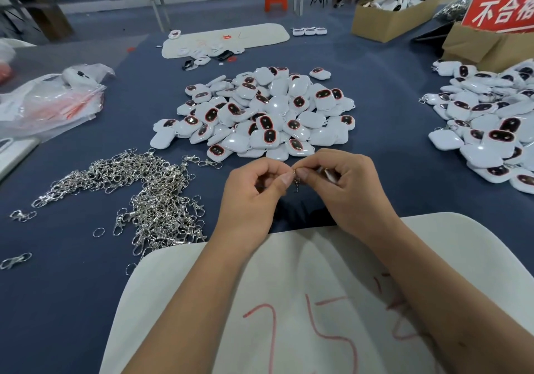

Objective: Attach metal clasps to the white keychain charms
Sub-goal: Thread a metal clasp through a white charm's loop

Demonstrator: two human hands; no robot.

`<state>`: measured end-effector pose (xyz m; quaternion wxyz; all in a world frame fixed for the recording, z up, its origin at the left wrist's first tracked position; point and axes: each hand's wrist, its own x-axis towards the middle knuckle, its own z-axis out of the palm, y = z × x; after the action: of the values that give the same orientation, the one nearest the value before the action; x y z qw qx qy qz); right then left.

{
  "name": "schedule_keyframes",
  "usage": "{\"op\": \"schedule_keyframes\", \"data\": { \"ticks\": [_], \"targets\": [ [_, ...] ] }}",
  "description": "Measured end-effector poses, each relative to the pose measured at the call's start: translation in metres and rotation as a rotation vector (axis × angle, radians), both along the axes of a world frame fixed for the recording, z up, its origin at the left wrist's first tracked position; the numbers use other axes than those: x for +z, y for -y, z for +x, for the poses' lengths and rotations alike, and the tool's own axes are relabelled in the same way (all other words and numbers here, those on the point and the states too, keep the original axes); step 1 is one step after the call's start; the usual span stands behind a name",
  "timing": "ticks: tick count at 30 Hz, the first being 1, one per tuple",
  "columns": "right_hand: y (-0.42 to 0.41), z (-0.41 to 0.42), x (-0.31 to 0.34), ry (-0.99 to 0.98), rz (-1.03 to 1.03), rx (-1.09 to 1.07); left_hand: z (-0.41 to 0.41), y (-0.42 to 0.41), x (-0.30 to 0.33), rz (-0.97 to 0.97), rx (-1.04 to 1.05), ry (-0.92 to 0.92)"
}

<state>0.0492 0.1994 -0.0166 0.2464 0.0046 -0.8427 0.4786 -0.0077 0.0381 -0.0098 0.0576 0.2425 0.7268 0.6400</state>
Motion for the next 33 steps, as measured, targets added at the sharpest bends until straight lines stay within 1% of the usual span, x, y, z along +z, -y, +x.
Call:
{"op": "schedule_keyframes", "data": {
  "ticks": [4,9,15,18,20,23,28,30,33],
  "targets": [
    [-0.001,0.0004,-0.0013,0.003,-0.006,0.0,-0.0002,0.0002,0.0003,-0.005,0.0,-0.003],
    [-0.0008,0.0003,-0.0024,-0.012,0.001,-0.009,0.0009,-0.0016,-0.0017,-0.061,0.032,-0.034],
    [0.0005,0.0005,-0.0018,-0.032,-0.034,0.004,0.0051,-0.0033,-0.0004,-0.122,0.103,-0.169],
    [-0.0015,-0.0007,-0.001,0.035,-0.091,0.033,0.0067,-0.0034,0.0001,-0.12,0.128,-0.255],
    [-0.0035,-0.0009,0.0001,0.068,-0.11,0.068,0.0075,-0.0032,0.0003,-0.11,0.135,-0.306],
    [-0.0051,-0.0001,0.0012,0.061,-0.156,0.109,0.0084,-0.0037,0.0008,-0.125,0.145,-0.38],
    [-0.0051,0.0019,0.0022,0.04,-0.212,0.099,0.0087,-0.0043,0.0004,-0.148,0.122,-0.442],
    [-0.0046,0.0024,0.0035,0.037,-0.207,0.083,0.009,-0.0046,-0.0007,-0.155,0.101,-0.452],
    [-0.0014,0.0034,0.0038,-0.017,-0.129,0.017,0.0081,-0.0045,-0.002,-0.154,0.118,-0.476]
  ]
}}
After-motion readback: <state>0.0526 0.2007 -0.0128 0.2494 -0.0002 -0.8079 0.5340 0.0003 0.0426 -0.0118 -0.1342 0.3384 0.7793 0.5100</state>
